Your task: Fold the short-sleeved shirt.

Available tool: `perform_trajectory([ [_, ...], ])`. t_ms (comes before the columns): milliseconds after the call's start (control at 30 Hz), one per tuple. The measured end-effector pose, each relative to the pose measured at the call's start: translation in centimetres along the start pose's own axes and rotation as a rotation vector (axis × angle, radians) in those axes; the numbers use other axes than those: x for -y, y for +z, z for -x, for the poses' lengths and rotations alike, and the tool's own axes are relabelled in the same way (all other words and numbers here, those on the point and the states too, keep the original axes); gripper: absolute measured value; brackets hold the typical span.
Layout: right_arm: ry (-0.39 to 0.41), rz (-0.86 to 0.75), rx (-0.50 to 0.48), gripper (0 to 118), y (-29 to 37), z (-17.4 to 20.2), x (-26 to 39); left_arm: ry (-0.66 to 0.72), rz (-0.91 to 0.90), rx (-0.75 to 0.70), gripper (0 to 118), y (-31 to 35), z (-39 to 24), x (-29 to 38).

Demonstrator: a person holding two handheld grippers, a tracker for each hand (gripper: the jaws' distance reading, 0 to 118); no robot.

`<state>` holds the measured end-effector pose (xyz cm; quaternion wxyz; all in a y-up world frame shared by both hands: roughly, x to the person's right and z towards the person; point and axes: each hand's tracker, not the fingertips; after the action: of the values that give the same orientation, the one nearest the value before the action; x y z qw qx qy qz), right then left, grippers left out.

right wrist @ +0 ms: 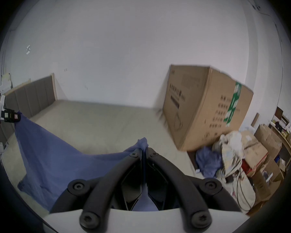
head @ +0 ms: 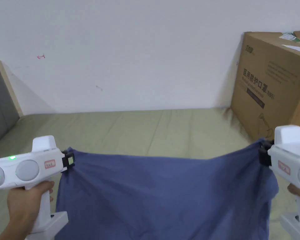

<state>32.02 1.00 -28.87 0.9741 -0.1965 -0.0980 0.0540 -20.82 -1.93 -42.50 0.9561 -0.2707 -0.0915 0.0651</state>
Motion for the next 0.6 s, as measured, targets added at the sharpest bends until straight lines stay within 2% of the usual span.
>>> perform_trajectory([
  [100,-0.03,-0.098,-0.037,1,0.4,-0.6,-4.1,-0.017,-0.083,-0.017,3,2.8,-0.2,-3.8],
  [133,-0.044,-0.126,-0.053,1,0.5,-0.8,-5.5,-0.06,-0.166,-0.037,3,3.7,-0.2,-5.3],
  [333,-0.122,-0.268,-0.095,1,0.2,-1.3,-13.3,-0.055,-0.265,-0.057,3,7.2,-0.6,-12.5],
  [600,-0.137,-0.384,-0.087,1,-1.9,-1.4,-21.1,-0.046,-0.35,-0.078,3,7.5,-1.2,-20.5],
])
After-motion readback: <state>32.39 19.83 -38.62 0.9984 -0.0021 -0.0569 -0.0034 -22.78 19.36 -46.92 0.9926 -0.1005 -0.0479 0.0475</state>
